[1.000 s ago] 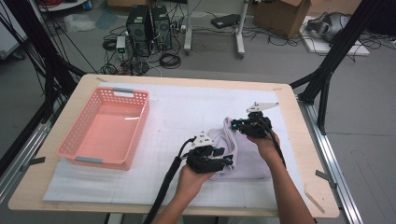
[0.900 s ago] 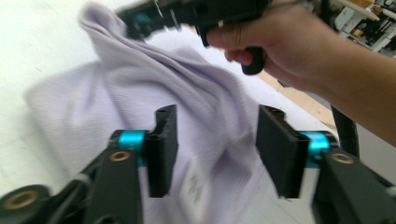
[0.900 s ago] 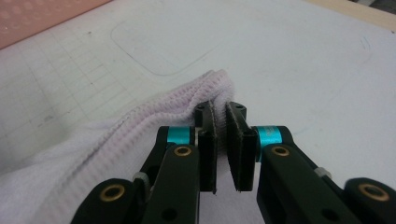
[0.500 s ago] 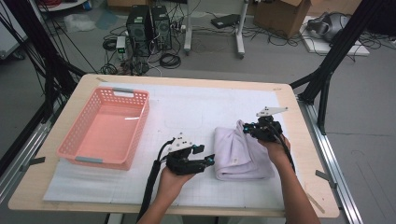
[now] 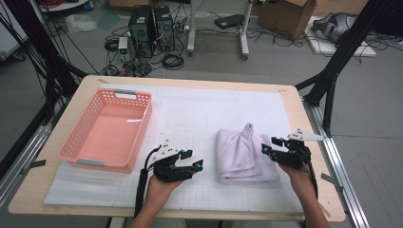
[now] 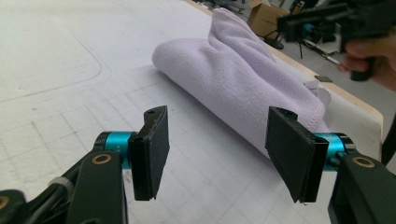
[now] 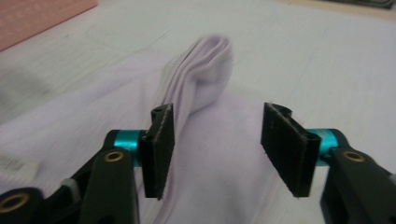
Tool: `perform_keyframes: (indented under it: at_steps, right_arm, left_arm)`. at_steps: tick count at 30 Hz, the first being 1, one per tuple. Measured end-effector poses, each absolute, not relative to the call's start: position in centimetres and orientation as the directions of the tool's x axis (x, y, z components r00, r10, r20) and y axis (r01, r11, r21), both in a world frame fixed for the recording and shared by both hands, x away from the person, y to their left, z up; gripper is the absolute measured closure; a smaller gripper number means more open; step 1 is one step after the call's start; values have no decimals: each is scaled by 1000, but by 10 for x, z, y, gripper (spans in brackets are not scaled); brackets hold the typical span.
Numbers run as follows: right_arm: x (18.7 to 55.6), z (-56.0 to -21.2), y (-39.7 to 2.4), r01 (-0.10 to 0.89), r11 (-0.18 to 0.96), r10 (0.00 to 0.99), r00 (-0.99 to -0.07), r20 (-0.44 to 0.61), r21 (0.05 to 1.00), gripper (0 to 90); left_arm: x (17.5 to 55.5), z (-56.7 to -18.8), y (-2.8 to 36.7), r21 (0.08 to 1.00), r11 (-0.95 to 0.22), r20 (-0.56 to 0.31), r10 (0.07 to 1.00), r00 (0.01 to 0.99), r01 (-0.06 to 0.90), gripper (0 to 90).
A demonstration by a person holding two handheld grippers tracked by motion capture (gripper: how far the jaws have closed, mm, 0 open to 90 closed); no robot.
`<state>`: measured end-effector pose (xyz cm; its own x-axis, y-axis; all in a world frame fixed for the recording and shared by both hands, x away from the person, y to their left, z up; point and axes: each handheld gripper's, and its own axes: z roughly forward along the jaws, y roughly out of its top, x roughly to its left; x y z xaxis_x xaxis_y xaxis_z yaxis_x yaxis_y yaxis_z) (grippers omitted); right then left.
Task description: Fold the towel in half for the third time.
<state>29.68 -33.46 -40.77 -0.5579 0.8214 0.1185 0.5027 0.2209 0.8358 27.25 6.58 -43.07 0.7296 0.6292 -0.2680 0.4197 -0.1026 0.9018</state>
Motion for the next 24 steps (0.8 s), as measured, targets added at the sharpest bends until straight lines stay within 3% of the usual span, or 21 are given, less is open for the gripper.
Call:
perform_keyframes:
  at_steps: [5,9,12,15,24]
  right_arm:
    - [279,-424,-322,544,226,791,-586,173,808,336]
    - [281,-431,-312,565,217,786,-585,200,796,345]
    - [285,-440,-308,606,214,788,-570,230,766,511]
    - [283,-442,-311,618,190,778,-569,267,763,789]
    - [256,-416,-338,601,162,836,-505,215,783,813]
  left_arm:
    - [271,-431,71,905,-120,-250,626,739,407,394]
    - [269,-432,77,905,-126,-244,628,739,406,393]
    - [267,-433,82,903,-125,-246,633,734,411,393]
    - [264,-435,88,901,-116,-253,643,723,418,393]
    - [260,-433,99,904,-76,-267,667,696,420,395]
